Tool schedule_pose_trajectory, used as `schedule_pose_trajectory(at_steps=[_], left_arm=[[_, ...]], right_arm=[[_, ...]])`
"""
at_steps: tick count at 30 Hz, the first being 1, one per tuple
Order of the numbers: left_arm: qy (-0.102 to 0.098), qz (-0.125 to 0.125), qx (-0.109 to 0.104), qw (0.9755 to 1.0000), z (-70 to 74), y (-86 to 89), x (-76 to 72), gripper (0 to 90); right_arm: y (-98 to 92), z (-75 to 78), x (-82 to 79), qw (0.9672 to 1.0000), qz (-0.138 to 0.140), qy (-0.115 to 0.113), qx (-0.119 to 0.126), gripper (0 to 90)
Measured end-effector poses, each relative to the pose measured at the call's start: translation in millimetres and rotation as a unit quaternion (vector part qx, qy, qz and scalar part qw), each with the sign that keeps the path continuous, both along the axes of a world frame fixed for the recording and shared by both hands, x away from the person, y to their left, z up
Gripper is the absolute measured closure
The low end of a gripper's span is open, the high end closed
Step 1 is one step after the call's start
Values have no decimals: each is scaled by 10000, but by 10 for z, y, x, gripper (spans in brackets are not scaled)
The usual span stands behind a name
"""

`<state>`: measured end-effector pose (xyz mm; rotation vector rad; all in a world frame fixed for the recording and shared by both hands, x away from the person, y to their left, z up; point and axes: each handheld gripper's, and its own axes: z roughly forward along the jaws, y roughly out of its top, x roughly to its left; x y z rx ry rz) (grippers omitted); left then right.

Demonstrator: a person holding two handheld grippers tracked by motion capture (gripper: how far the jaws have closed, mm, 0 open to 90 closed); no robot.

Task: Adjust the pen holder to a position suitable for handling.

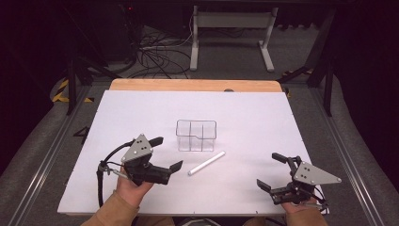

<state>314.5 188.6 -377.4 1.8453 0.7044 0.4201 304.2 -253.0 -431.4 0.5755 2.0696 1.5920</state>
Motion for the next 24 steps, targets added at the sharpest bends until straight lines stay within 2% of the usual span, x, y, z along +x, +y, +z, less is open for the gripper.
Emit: schedule_pose_trajectory(at_steps=[3, 11, 15, 17, 19, 22, 23, 24], left_arm=[[23, -9, -79, 10000, 11, -42, 20, 35], [-2, 13, -3, 10000, 30, -149, 25, 46], [57, -35, 76, 9999, 45, -187, 21, 93], [152, -76, 243, 9996, 73, -229, 34, 100], [221, -92, 262, 9994, 81, -248, 40, 102], [528, -230, 443, 9974, 120, -338, 83, 111], [528, -230, 443, 9974, 120, -338, 83, 113], [707, -268, 517, 9958, 134, -387, 105, 114]], right_arm=[[2, 0, 2, 10000, 13, 0, -6, 20], [11, 0, 6, 10000, 49, -19, -18, 20], [11, 1, 4, 10000, 60, -19, -19, 20], [13, 2, 2, 10000, 62, -20, -28, 20], [16, 3, 1, 10000, 70, -15, -31, 20], [22, 3, 0, 10000, 87, -2, -27, 20], [23, 3, 1, 10000, 93, -8, -32, 20], [23, 4, 0, 9999, 102, -7, -32, 20]])
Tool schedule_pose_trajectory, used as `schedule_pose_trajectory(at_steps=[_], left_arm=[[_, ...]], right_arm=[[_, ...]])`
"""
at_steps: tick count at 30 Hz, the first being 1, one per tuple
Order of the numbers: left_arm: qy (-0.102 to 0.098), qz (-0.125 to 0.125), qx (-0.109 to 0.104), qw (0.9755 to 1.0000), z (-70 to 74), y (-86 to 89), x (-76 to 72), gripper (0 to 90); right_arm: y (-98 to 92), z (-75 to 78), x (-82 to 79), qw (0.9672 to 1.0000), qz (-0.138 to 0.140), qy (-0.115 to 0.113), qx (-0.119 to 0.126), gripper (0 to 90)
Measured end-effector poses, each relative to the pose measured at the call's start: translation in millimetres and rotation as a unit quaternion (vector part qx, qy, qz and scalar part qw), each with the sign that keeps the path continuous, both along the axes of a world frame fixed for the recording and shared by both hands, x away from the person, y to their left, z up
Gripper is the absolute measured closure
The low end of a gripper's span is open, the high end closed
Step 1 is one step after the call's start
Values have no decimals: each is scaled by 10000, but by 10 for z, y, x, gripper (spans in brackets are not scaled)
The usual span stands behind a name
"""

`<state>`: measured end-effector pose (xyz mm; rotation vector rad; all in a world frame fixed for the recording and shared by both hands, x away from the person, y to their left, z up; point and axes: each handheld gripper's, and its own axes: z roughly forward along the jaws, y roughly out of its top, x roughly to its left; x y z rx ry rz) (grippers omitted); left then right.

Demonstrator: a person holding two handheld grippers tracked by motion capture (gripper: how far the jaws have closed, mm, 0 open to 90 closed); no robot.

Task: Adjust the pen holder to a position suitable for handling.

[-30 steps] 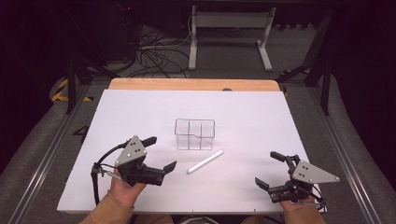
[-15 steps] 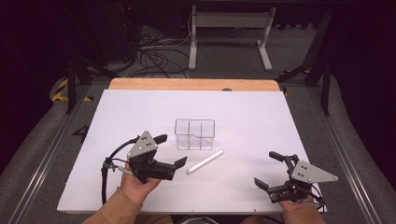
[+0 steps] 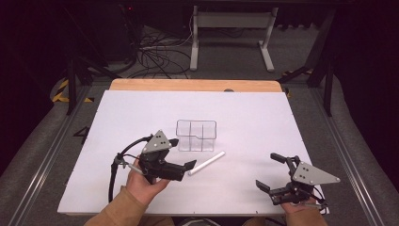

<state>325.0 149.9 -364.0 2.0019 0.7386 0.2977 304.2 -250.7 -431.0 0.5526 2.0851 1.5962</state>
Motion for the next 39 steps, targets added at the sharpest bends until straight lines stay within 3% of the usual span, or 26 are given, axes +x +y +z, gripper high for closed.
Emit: schedule_pose_trajectory(at_steps=[1, 3, 5, 10, 20, 23, 24, 25, 29, 34, 39], left_arm=[[0, 0, 0, 10000, 0, 0, 0, 121], [221, -39, 107, 9997, 6, -73, 33, 128], [230, -75, 137, 9996, 3, -96, 46, 133], [367, -126, 472, 9981, -27, -235, 107, 154], [391, -236, 1095, 9929, -91, -452, 192, 177], [431, -241, 1152, 9921, -101, -483, 211, 186], [478, -243, 1169, 9917, -104, -496, 219, 186], [658, -284, 1176, 9905, -112, -520, 244, 199], [783, -306, 1189, 9893, -133, -569, 278, 210], [827, -360, 1234, 9883, -157, -610, 308, 230], [672, -448, 1567, 9843, -198, -657, 343, 276]], right_arm=[[0, 0, 0, 10000, 0, 0, 0, 20], [-1, 2, -3, 10000, 9, -12, -1, 20], [-2, 3, -3, 10000, 13, -20, -7, 20], [-7, 3, -4, 10000, 28, -19, -5, 20], [-6, 2, -6, 10000, 56, -12, -14, 21], [-5, 2, -7, 10000, 64, -13, -12, 21], [-5, 2, -7, 10000, 64, -13, -12, 21], [-5, 1, -7, 10000, 75, -13, -12, 22], [-3, -2, -4, 10000, 95, -10, -12, 22], [1, -4, -4, 9999, 112, -11, -20, 22], [-2, -5, -2, 9999, 117, -7, -20, 22]])
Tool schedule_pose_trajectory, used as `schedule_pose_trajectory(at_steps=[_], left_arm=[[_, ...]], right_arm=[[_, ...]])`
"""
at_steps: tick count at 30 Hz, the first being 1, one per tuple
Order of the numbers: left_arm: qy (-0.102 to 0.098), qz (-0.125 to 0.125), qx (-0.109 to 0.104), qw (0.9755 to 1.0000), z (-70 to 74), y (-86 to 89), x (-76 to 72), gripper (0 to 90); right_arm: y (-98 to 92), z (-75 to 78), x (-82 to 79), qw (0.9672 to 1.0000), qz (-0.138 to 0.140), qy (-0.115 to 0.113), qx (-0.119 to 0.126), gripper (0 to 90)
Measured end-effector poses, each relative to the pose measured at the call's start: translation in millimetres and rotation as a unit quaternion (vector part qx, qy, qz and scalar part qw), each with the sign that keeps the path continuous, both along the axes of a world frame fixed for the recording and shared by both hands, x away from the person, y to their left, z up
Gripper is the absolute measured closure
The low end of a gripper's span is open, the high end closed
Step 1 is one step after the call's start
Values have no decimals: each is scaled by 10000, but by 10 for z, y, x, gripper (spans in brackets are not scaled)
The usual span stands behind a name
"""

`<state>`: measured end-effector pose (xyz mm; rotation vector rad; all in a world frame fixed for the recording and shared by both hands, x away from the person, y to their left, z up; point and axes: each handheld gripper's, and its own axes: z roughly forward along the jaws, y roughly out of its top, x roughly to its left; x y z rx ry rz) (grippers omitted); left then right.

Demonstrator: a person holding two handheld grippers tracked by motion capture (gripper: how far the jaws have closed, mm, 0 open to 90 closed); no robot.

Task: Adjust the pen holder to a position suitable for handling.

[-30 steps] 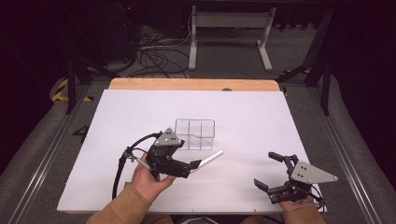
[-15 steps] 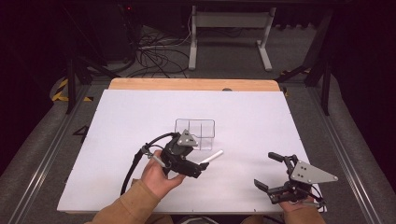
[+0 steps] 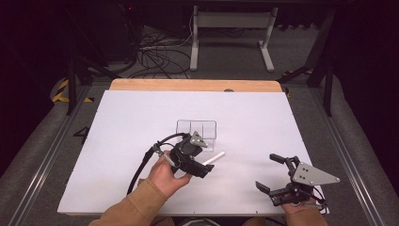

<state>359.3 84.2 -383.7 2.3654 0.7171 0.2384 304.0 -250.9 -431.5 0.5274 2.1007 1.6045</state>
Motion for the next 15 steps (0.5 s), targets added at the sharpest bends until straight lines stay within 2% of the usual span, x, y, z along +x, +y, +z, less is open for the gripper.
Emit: schedule_pose_trajectory(at_steps=[1, 4, 11, 15], left_arm=[[47, -28, 75, 10000, -16, -14, 19, 284], [93, -8, 113, 9999, -31, -22, 37, 294], [207, -164, 118, 9996, -56, -23, 81, 345], [195, -232, 284, 9991, -77, -36, 98, 361]], right_arm=[[0, 0, 1, 10000, 4, -1, -1, 22], [1, 0, 0, 10000, 6, -1, -2, 22], [4, 0, 0, 10000, 27, 1, 3, 23], [10, 1, 0, 10000, 33, -11, -10, 23]])
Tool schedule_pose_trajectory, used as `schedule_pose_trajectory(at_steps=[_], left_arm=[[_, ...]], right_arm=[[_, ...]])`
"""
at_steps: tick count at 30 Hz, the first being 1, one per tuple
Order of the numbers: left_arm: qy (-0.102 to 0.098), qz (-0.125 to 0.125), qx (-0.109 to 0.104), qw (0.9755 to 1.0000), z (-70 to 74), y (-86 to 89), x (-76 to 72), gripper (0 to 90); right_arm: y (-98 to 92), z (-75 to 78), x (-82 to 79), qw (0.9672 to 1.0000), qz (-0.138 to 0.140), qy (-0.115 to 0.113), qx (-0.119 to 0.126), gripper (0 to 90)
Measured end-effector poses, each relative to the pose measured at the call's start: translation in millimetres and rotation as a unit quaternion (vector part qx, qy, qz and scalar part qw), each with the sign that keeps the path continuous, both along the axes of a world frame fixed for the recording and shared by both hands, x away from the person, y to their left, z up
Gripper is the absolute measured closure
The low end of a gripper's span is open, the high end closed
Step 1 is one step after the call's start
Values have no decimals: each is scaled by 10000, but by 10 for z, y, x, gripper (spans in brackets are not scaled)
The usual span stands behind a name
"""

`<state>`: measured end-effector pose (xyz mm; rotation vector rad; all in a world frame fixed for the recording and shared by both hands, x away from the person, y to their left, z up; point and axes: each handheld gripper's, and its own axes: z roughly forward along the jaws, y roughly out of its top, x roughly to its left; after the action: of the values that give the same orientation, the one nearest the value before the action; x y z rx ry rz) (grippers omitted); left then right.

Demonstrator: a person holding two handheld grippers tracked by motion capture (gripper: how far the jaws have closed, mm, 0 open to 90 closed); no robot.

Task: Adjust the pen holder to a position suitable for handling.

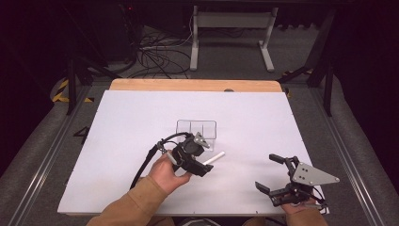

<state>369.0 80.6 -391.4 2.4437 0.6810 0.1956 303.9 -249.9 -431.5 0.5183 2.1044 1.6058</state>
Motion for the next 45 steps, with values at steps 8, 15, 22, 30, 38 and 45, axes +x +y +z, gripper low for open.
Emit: schedule_pose_trajectory(at_steps=[8, 15, 22, 30, 38, 45], left_arm=[[29, -85, 90, 9999, -76, -34, 65, 369], [189, -161, 165, 9996, -164, -89, 157, 373], [297, -71, 311, 9990, -243, -119, 247, 401], [327, -90, 500, 9982, -332, -186, 306, 452], [442, -20, 623, 9971, -393, -229, 373, 525], [437, -62, 920, 9948, -415, -321, 379, 581]], right_arm=[[8, -2, -1, 10000, 33, 7, -13, 23], [7, -2, -1, 10000, 46, -11, -12, 23], [13, -4, -3, 10000, 65, -9, -19, 23], [20, -7, -2, 10000, 78, -8, -38, 23], [23, -13, 0, 9999, 108, 17, -50, 23], [26, -14, -3, 9999, 128, 19, -63, 23]])
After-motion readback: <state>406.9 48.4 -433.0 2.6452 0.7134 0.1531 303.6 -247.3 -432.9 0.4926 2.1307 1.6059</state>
